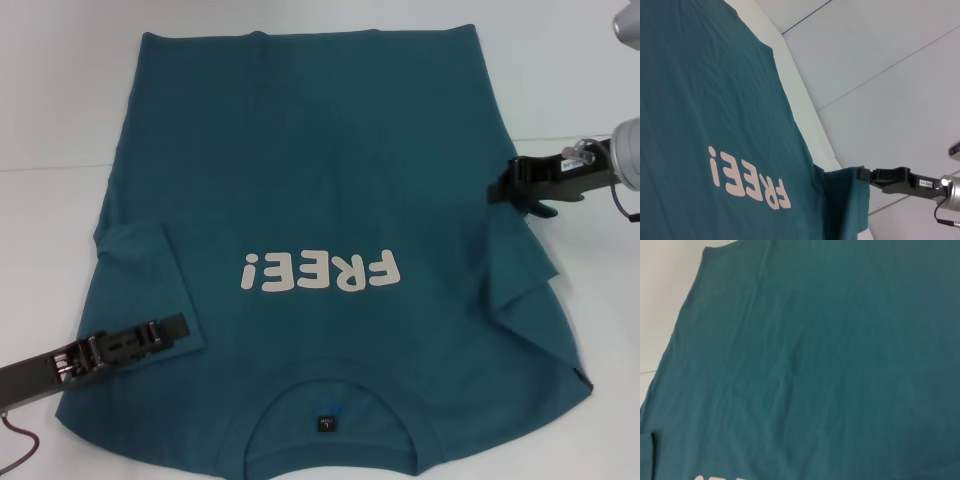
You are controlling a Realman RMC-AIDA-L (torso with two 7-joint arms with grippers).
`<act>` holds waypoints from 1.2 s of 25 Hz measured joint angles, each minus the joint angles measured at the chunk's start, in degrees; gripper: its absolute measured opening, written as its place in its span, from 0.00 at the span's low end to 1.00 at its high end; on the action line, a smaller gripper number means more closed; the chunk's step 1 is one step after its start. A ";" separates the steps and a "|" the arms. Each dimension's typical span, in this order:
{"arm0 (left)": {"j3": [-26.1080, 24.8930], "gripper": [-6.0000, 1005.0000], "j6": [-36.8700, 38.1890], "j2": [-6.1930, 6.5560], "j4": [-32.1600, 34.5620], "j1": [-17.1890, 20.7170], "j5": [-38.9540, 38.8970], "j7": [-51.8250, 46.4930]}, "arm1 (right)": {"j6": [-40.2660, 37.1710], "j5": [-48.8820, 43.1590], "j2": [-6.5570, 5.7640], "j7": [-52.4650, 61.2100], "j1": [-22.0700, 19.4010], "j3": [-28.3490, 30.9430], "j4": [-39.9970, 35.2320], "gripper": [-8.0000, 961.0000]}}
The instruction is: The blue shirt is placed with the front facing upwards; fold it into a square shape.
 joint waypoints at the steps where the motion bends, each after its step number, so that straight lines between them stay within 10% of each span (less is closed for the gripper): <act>1: 0.01 0.55 -0.01 0.00 0.00 -0.01 0.00 -0.01 | 0.46 0.00 0.08 0.01 0.19 -0.32 0.08 0.11; 16: 0.00 0.55 -0.01 -0.10 0.00 0.24 0.00 0.07 | 2.74 -0.43 0.65 0.25 1.11 -5.37 0.40 0.13; 30: -0.77 0.55 -0.10 0.10 -1.04 0.34 0.02 0.29 | -1.28 -3.64 -0.66 -0.01 1.63 -5.82 -1.49 0.52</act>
